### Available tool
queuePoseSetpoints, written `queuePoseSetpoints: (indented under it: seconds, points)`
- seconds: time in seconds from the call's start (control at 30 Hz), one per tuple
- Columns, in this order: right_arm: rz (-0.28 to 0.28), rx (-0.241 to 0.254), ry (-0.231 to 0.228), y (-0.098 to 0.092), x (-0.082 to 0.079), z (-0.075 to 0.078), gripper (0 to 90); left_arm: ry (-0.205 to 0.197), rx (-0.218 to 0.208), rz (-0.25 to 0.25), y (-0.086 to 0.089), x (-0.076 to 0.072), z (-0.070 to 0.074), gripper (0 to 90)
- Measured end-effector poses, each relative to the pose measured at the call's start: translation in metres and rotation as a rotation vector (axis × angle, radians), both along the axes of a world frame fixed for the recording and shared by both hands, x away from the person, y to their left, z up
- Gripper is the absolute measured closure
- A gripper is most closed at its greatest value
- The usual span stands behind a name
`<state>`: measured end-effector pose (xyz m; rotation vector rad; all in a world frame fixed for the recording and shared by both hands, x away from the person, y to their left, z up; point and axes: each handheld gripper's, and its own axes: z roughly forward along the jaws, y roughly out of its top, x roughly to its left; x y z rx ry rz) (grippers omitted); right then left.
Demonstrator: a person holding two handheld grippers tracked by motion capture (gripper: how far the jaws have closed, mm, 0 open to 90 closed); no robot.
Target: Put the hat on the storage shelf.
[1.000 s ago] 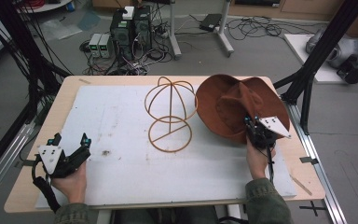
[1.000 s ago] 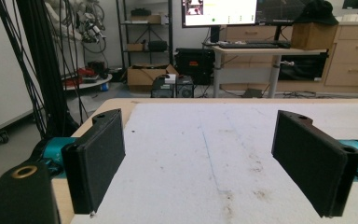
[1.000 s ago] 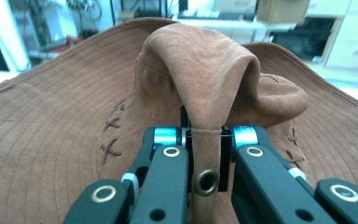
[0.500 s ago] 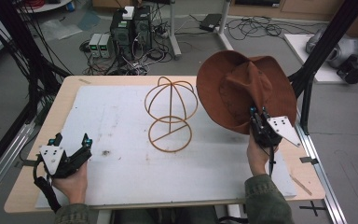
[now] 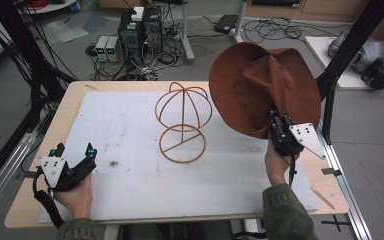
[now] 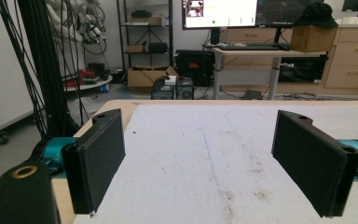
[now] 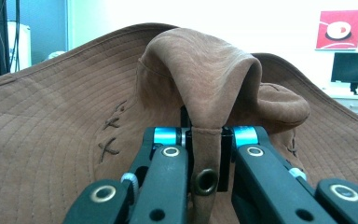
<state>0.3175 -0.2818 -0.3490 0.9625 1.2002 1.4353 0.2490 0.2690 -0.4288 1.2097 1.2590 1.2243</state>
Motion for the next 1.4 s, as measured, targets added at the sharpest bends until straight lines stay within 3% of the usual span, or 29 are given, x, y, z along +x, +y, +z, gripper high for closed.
queuePoseSetpoints:
  seconds: [0.47,0.7,1.07,1.4]
  points:
    - [0.047,-0.008,-0.029,0.014,0.002,0.034,88.1,-0.005,-0.009,0.0,0.0,0.0,0.0,17.3]
    - [0.148,-0.042,-0.054,0.046,-0.002,0.052,88.1,-0.005,-0.012,-0.008,-0.001,0.0,0.001,17.3]
    - [0.283,-0.016,-0.065,0.088,-0.004,0.068,88.1,-0.01,-0.019,-0.017,-0.002,0.002,0.001,17.3]
    - [0.342,-0.038,-0.059,0.113,-0.007,0.069,88.0,-0.009,-0.023,-0.015,0.0,0.001,0.0,17.3]
